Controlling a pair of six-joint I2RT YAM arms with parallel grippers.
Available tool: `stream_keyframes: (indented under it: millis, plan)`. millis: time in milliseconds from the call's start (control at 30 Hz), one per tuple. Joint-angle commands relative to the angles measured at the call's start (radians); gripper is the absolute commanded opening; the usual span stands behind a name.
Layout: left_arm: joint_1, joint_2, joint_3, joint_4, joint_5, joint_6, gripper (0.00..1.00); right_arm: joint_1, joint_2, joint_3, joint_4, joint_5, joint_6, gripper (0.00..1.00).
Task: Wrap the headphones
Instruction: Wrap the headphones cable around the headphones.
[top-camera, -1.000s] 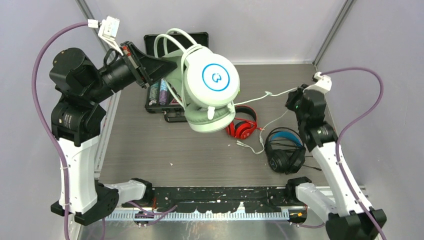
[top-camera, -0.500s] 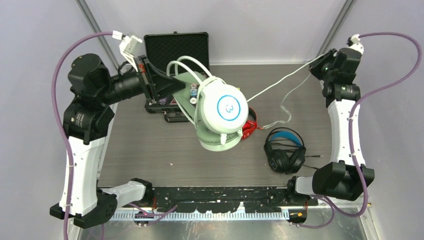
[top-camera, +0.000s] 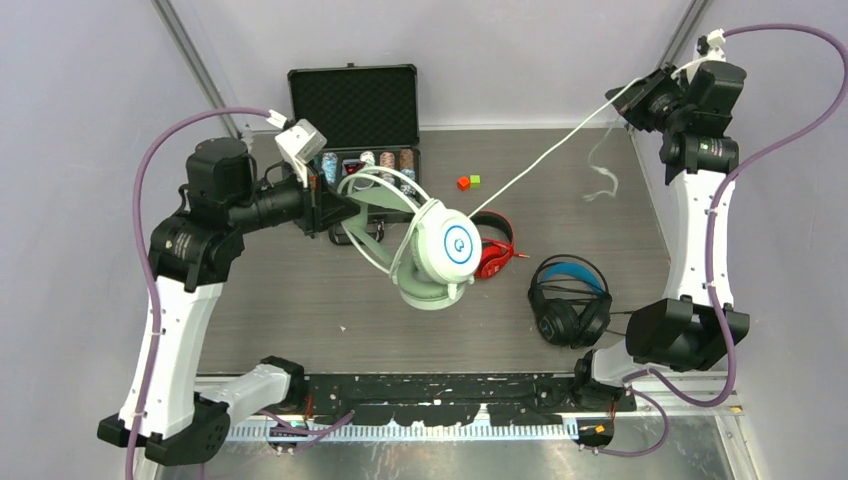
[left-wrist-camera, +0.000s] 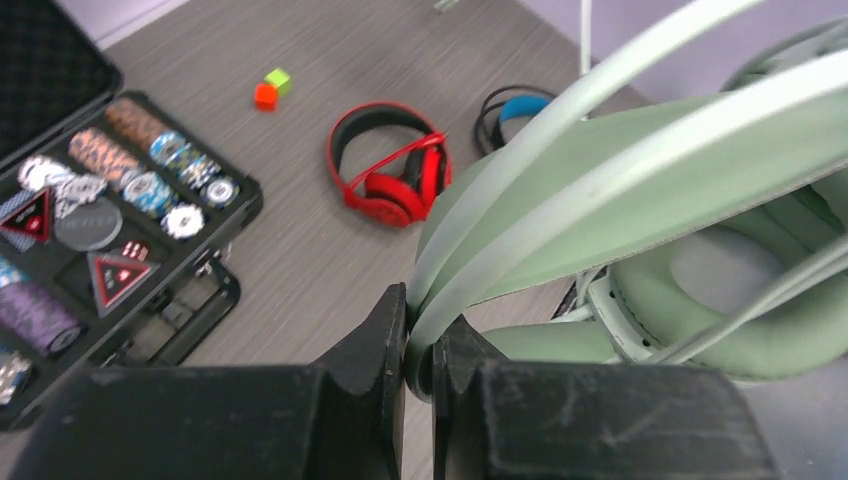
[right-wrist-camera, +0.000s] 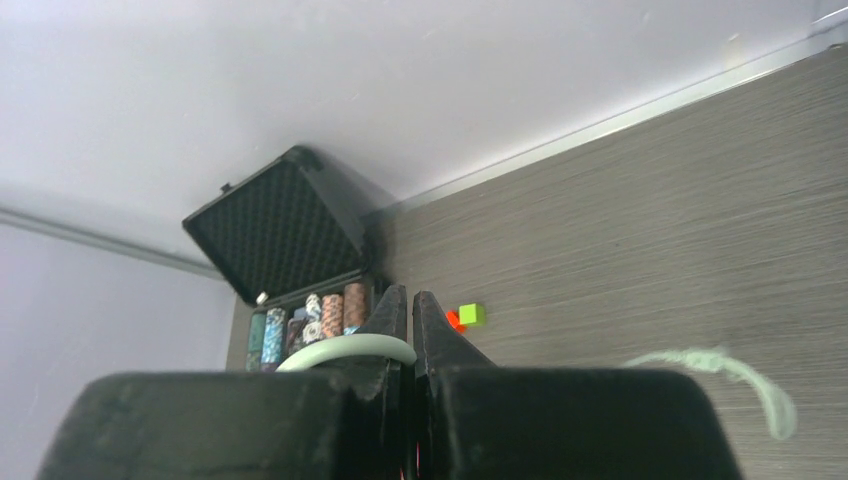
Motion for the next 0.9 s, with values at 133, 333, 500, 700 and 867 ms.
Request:
stream_keyframes:
  millis: [133, 333, 500, 700, 867]
  plan:
    - [-0.009, 0.043, 0.007, -0.140, -0.151, 0.122, 0.00, 0.067, 0.014, 0.133, -0.044, -0.072, -0.062, 0.01]
    - [-0.069, 0.076, -0.001, -0.165, -0.327, 0.146, 0.00, 0.162, 0.112, 0.367, -0.259, -0.027, -0.130, 0.01]
    - [-0.131, 0.131, -0.008, -0.187, -0.485, 0.161, 0.00, 0.254, 0.171, 0.521, -0.385, -0.008, -0.188, 0.00]
    - [-0.150, 0.183, -0.020, -0.167, -0.601, 0.152, 0.00, 0.350, 0.190, 0.595, -0.480, 0.020, -0.190, 0.00]
    - [-0.155, 0.229, -0.043, -0.154, -0.658, 0.178, 0.00, 0.363, 0.170, 0.609, -0.479, 0.004, -0.150, 0.00]
